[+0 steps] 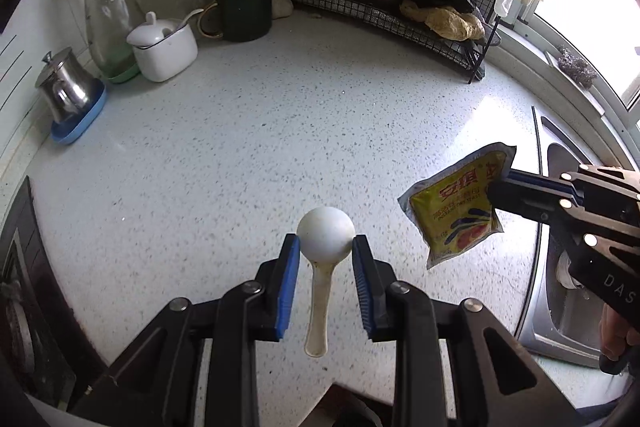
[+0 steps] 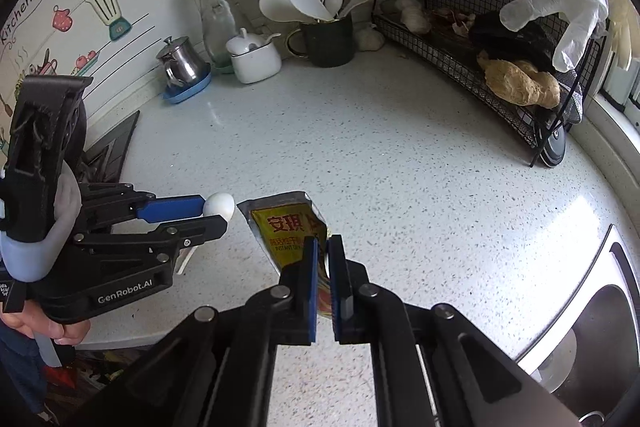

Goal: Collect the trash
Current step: 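Carry the spoon with the left gripper while the right carries the packet to the bucket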

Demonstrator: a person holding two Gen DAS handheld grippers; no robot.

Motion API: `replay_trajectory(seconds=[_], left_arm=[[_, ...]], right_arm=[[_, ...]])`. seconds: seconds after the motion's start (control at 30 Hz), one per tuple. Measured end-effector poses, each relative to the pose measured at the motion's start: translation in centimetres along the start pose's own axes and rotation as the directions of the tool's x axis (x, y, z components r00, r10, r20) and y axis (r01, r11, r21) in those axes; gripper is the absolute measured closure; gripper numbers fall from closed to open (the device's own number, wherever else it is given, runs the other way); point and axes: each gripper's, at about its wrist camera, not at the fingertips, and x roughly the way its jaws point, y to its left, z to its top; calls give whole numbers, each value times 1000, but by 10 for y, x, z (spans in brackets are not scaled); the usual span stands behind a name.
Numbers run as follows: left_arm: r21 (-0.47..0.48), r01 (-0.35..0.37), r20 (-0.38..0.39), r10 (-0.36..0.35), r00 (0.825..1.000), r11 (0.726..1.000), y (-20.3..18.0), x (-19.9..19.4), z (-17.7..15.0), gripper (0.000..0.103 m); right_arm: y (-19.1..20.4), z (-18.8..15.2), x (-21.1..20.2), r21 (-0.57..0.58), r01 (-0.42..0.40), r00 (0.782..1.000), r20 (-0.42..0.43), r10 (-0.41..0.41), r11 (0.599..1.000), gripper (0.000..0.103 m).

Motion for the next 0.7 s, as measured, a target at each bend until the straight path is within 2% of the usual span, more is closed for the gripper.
replay_trajectory(seconds=[0.33, 0.53, 0.7], left_arm=[[-41, -27, 41, 29, 999, 999, 17, -75, -92, 78], [-103, -31, 28, 35, 999, 994, 23, -96, -150, 78], [-125, -26, -4, 25, 1000, 992, 20, -102, -199, 78]], right_arm=[[79, -44, -30, -61, -61, 997, 43, 64, 996, 103], [115, -76, -36, -83, -95, 995, 1, 96, 992, 103], [138, -108, -41, -89, -91, 996, -30, 88, 992, 103]])
